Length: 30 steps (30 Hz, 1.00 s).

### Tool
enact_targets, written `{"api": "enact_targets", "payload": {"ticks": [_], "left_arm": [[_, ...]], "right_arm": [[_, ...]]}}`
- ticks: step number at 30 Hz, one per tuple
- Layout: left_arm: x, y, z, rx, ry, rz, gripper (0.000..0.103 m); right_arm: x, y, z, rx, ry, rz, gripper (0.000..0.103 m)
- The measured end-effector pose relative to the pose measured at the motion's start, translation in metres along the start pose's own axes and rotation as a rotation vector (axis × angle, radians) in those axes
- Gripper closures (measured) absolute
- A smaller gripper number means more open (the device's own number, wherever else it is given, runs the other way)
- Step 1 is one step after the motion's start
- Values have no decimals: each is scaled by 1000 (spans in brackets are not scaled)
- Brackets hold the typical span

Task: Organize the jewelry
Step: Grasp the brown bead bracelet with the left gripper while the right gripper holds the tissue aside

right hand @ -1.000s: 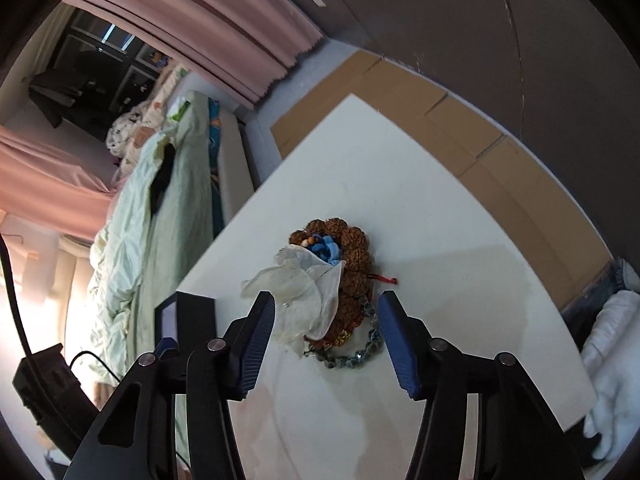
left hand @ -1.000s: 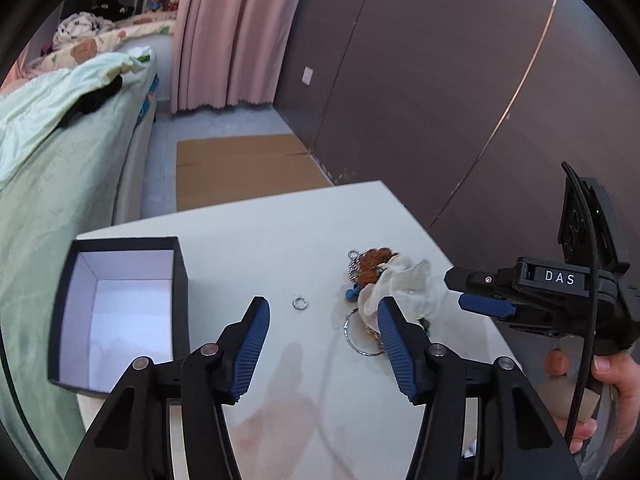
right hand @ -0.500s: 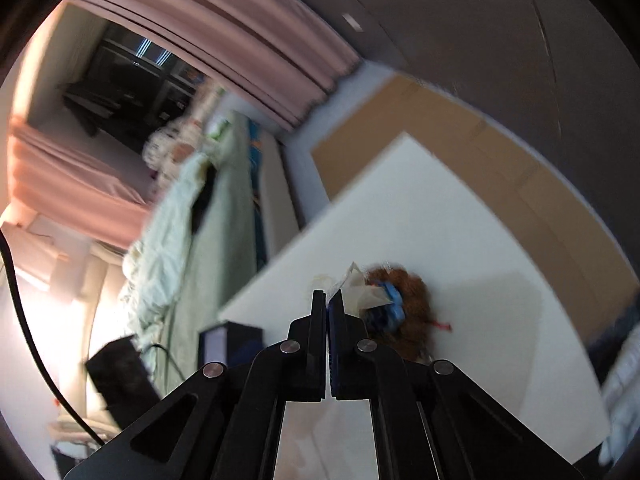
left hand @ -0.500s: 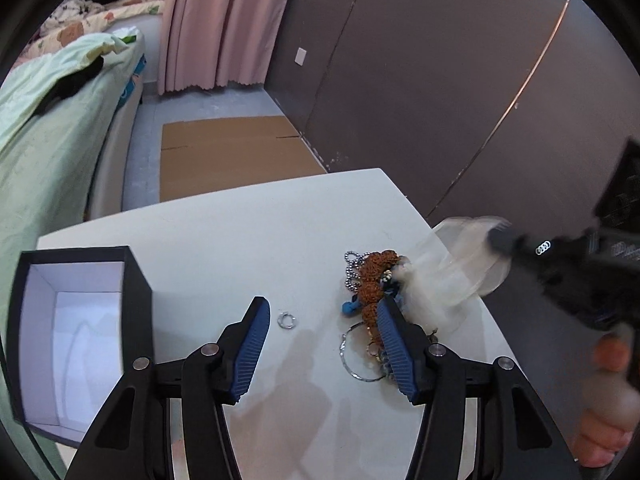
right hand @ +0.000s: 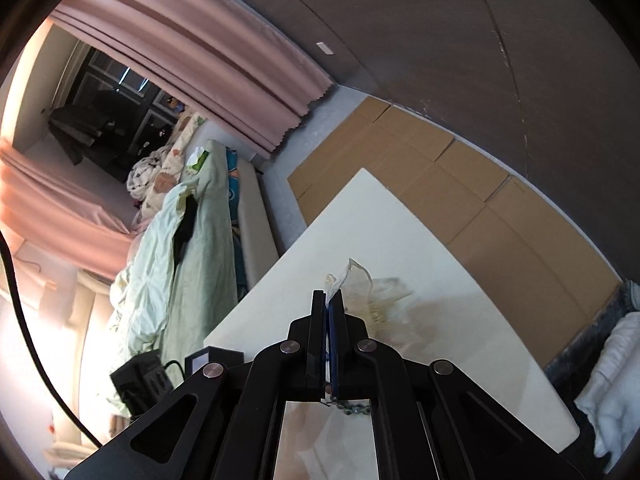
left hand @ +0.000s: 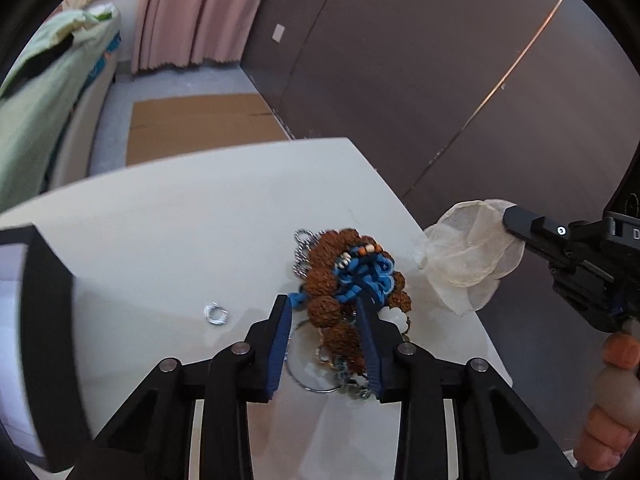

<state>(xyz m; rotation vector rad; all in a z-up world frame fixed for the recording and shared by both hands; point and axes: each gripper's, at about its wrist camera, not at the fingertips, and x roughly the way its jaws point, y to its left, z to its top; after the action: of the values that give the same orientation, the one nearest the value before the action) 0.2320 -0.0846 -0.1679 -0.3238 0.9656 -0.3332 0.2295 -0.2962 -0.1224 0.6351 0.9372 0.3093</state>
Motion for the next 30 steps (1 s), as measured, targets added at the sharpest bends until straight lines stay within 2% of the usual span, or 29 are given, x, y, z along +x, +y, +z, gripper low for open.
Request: {"api": "enact_targets", "payload": {"ticks": [4,5,8,9,20,30], "left_arm": [[11,2,-2,-29,32,-27,70],[12,3,-3,-35,37,-42,75],[7,2,-2,-36,17,-30,77],[3,0,-2,-26,4,-22,84],[-51,-10,1,24,-112,-31,84],[-94,-11,-6,19,-206,-26,84]], "right_arm": [[-1,-1,-1,-1,4,1,100],[-2,-1,-3,-1,5,2,100],[-3,-1,-5,-2,10,3,100],[-4,-1,-5,-2,10,3,100],[-12,-4,-7,-8,-7,0,100],[-18,8,-18,-63,-6,33,100]]}}
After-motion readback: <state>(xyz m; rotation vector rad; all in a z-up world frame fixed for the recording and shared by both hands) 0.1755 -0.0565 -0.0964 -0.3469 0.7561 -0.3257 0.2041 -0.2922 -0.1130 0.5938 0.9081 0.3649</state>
